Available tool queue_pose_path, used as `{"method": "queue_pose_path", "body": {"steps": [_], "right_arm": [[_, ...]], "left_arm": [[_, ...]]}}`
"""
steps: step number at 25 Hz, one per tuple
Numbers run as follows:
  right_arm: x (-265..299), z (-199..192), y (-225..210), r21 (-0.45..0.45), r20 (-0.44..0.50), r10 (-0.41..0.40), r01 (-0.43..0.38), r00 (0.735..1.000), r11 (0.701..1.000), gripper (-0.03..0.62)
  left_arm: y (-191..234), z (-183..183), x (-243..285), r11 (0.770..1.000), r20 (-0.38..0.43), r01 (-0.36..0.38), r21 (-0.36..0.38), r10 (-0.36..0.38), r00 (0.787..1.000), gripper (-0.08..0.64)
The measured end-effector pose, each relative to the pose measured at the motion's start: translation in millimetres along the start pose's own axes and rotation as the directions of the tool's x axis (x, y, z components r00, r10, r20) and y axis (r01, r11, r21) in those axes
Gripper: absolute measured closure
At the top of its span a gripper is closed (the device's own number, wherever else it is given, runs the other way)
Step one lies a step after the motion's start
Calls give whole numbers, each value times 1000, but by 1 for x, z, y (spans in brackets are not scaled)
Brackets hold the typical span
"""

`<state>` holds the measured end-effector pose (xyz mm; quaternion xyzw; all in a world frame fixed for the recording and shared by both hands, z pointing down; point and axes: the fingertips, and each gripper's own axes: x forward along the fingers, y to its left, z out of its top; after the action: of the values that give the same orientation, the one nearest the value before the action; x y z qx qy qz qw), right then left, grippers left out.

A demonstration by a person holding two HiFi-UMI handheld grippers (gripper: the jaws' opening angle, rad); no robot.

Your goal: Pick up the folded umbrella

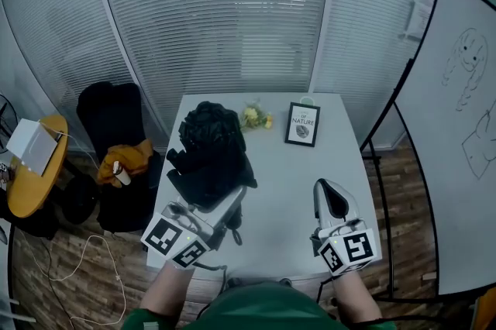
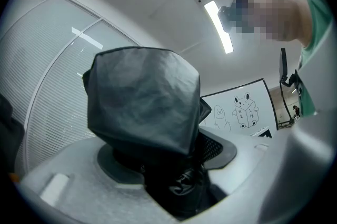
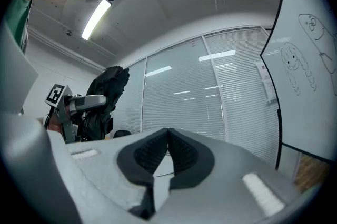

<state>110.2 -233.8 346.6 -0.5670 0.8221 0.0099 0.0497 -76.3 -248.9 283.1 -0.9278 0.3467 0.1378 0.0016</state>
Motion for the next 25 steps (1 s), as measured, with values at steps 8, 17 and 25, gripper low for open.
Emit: {"method": "queue_pose_path", "body": {"steps": [8,17,25], "right_arm": [[-3,2,-5,-6,-1,-15,15,1000,1000,589],[-3,5,-7,-12,0,-25,25,1000,1000,589],[-10,-1,-6,-23,-4,-30,30,1000,999,589]], "left_arm": [[3,-3,-2,1000,-11,-17,23,17,1000,268],[5,-1,-2,999,-16,-24,36,25,1000,268],[5,-9,-7,999,-22,-35,32,36,999,268]]}}
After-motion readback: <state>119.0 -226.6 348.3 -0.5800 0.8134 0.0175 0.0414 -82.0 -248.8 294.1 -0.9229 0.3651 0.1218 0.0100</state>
